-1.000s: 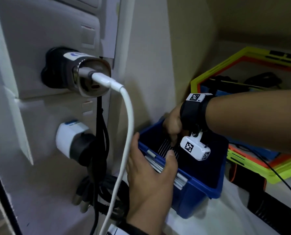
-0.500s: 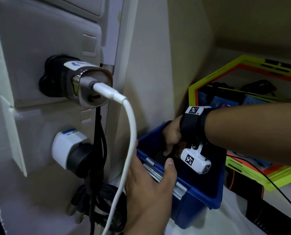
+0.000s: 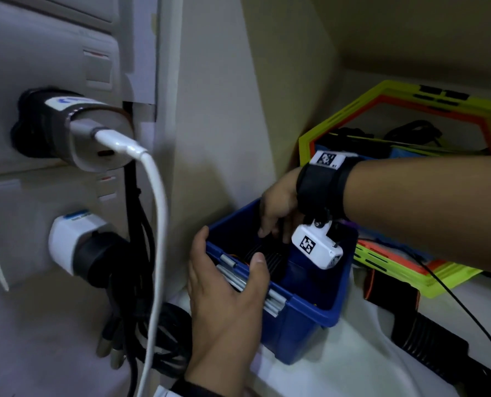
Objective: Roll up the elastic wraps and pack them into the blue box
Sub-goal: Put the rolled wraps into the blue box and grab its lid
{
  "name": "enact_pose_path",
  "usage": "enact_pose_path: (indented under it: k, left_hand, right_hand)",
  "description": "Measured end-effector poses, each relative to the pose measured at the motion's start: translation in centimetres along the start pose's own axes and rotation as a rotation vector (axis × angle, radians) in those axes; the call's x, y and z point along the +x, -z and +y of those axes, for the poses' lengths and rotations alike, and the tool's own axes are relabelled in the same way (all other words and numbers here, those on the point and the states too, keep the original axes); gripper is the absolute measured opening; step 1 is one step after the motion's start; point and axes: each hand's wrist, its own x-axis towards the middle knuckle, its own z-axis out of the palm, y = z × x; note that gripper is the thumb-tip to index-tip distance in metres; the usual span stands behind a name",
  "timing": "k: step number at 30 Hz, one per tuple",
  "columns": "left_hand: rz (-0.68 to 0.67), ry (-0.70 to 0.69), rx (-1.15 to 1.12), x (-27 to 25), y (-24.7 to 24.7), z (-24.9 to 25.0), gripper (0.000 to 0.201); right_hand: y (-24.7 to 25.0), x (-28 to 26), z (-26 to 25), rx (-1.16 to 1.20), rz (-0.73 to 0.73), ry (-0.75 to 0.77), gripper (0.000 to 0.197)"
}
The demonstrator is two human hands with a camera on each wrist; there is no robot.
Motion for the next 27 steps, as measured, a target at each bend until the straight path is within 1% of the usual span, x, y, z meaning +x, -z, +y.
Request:
enact_pose_path:
  k: [2,3,4,5,6,7,8,9,11,13,16,17,18,20,21,24,27]
  left_hand:
    - [0.01,0.003,-0.009,0.1,-0.1,0.0,0.084]
    - [0.015,0.005,-0.012,0.1,-0.2,0.0,0.084]
    - [0.022,0.005,-0.012,0.2,-0.2,-0.1,0.084]
    - [0.029,0.006,-0.007,0.2,-0.2,0.0,0.084]
    - [0.036,0.003,0.002,0.2,-0.3,0.0,0.082]
    - [0.042,-0.001,0.012,0.2,-0.3,0.0,0.08]
    - [0.045,-0.006,0.017,0.1,-0.3,0.0,0.078]
    - [0.044,-0.009,0.014,0.1,-0.3,0.0,0.076]
    - [0.039,-0.01,-0.003,0.0,-0.3,0.2,0.073]
    - [0.038,-0.016,-0.004,-0.1,-0.3,0.3,0.071]
    - [0.05,-0.039,0.003,-0.1,-0.4,0.2,0.07]
    - [0.054,-0.046,0.0,-0.1,-0.5,0.2,0.069]
    - [0.059,-0.05,-0.005,0.0,-0.6,0.1,0.068]
    - [0.066,-0.058,-0.008,0.0,-0.7,0.1,0.066]
    - [0.072,-0.065,-0.006,0.0,-0.7,0.0,0.066]
    - [0.081,-0.084,0.003,0.3,-0.7,-0.7,0.065]
    - [0.091,-0.081,0.011,0.5,-0.6,-1.0,0.064]
  right_hand:
    - [1.6,-2.1,1.5,0.047,0.046,0.021,0.078]
    - [2.5,-3.4,2.5,0.083,0.084,0.034,0.085]
    - [3.2,-4.7,3.7,0.128,0.134,0.048,0.085]
    - [3.8,-6.1,5.0,0.179,0.19,0.07,0.076]
    - [4.2,-7.4,6.6,0.224,0.243,0.097,0.056]
    - [4.4,-8.4,8.3,0.255,0.291,0.114,0.033]
    - [4.3,-9.1,10.3,0.262,0.324,0.107,0.012]
    - [3.9,-9.5,12.3,0.253,0.343,0.081,0.004]
    - [2.4,-9.4,16.2,0.221,0.329,0.002,0.009]
    - [0.1,-9.1,19.6,0.178,0.291,-0.076,0.008]
    - [-3.8,-8.4,23.4,0.115,0.255,-0.133,0.008]
    - [-4.9,-8.1,24.4,0.085,0.253,-0.143,0.013]
    - [-5.8,-7.7,25.2,0.053,0.261,-0.147,0.025]
    - [-7.4,-6.9,26.5,0.024,0.287,-0.133,0.049]
    - [-8.1,-6.6,27.0,0.042,0.301,-0.119,0.055]
    - [-9.2,-6.0,27.4,0.097,0.313,-0.084,0.063]
    - [-9.5,-5.5,26.9,0.066,0.307,-0.071,0.064]
